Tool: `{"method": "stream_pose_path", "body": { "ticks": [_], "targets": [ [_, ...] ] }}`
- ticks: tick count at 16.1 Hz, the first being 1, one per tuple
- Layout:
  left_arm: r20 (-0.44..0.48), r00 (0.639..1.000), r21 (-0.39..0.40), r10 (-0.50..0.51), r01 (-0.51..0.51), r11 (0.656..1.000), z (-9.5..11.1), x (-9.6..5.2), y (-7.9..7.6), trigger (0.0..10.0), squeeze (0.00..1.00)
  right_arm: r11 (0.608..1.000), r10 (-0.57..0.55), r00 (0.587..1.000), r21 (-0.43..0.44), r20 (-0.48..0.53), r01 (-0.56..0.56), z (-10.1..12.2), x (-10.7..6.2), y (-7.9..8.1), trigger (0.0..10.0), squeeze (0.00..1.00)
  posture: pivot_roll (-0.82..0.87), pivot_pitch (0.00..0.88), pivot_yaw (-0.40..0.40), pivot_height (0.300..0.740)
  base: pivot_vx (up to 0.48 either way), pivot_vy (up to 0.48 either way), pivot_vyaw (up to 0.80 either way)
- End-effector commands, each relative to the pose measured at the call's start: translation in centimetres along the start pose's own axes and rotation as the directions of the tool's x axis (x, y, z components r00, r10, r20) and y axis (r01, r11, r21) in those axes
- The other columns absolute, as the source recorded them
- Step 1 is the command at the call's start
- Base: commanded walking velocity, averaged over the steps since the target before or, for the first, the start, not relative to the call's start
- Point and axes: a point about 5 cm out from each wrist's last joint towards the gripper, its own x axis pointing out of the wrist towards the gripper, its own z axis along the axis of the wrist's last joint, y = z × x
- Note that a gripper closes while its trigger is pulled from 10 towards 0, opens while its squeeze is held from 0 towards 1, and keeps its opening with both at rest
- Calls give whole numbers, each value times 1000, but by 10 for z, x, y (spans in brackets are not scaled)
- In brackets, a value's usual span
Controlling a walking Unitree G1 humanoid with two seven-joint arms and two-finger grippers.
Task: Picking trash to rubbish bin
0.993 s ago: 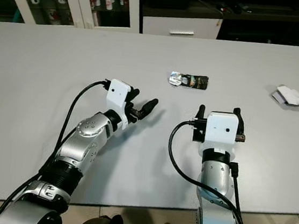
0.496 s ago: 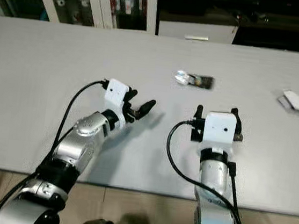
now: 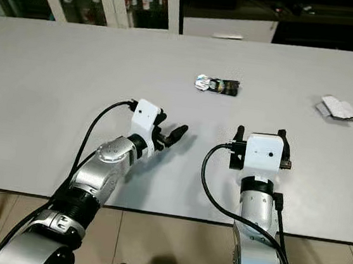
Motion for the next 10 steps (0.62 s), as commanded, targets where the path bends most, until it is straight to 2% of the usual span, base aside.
{"method": "stream_pose_path", "body": {
  "ticks": [1,3,6,10],
  "targets": [
    [-22,1000,-6,21,-21,1000,-5,-2,3,10000,0,1000,14,1000,7,-11,-14,-1,-2,2,10000,0,21,98,50,740,0,0,0],
    [-11,1000,8,6,-6,1000,-4,0,2,10000,0,1000,10,1000,4,-14,-10,-1,-2,1,10000,0,17,100,49,740,0,0,0],
    [8,1000,-34,2,-2,999,1,1,8,10000,0,1000,4,1000,0,-11,-4,0,-2,-1,10000,0,9,99,47,740,0,0,0],
    [24,1000,-32,10,-9,999,7,3,12,10000,0,1000,-10,1000,-4,-4,10,3,-2,-5,10000,0,6,105,49,740,63,-387,0]
  ]
}}
